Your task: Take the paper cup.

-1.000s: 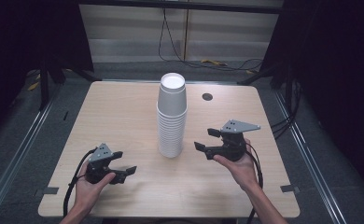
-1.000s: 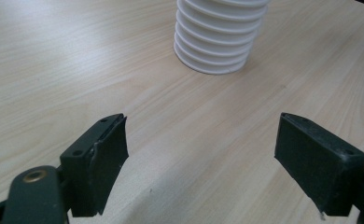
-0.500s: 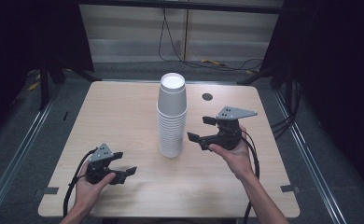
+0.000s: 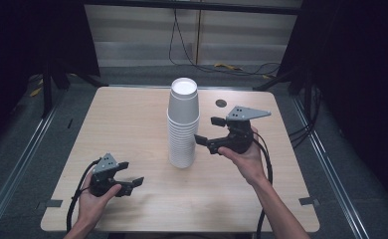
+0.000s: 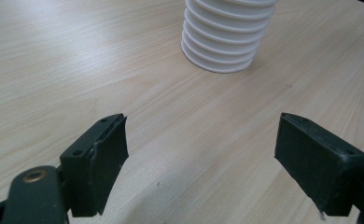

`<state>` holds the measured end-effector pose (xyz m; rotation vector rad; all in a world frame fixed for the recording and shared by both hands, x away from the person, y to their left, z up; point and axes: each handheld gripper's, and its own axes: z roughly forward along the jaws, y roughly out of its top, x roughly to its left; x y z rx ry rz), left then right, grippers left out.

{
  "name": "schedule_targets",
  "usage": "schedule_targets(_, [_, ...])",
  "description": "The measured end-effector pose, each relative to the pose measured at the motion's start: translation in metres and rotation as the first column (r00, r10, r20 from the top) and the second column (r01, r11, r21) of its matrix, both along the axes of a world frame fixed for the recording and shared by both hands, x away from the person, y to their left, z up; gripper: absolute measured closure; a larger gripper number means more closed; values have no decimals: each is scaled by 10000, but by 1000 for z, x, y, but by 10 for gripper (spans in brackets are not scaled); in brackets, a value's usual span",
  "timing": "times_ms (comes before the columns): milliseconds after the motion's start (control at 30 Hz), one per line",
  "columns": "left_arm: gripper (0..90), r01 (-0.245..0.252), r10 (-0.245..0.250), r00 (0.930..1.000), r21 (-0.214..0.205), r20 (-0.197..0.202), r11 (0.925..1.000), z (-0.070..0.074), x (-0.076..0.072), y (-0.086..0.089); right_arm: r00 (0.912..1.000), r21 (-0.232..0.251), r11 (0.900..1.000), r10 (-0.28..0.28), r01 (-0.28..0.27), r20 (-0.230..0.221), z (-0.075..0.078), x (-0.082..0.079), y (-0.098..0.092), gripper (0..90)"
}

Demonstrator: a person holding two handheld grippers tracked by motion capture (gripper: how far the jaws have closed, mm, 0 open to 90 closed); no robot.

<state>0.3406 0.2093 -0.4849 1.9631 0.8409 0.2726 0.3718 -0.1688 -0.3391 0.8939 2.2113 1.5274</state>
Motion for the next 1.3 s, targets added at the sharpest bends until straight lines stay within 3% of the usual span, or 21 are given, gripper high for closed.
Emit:
schedule_targets(233, [169,42,-42,10000,-21,18,10000,1,-2,0,9998,215,9998,1,-6,209,13,2,0,148])
schedule_targets(333, [169,60,-61,9999,85,113,9999,2,-4,-2,9996,-94,10000,27,-25,274,19,3,4,144])
schedule_targets(600, [169,22,-23,10000,89,97,10000,1,-2,0,9993,111,9997,203,-206,299,31,10,7,143])
schedule_targets(800, [169,80,-80,10000,138,52,9999,0,-3,-2,9992,-37,9998,218,-217,333,38,16,11,142])
schedule_targets(867, [169,93,-99,9998,356,187,9993,1,-3,-3,9992,-158,9997,175,-169,371,41,18,12,141])
schedule_targets(1300, [169,159,-163,9998,372,119,9992,0,-3,-5,9972,71,9991,409,-415,627,64,25,25,141])
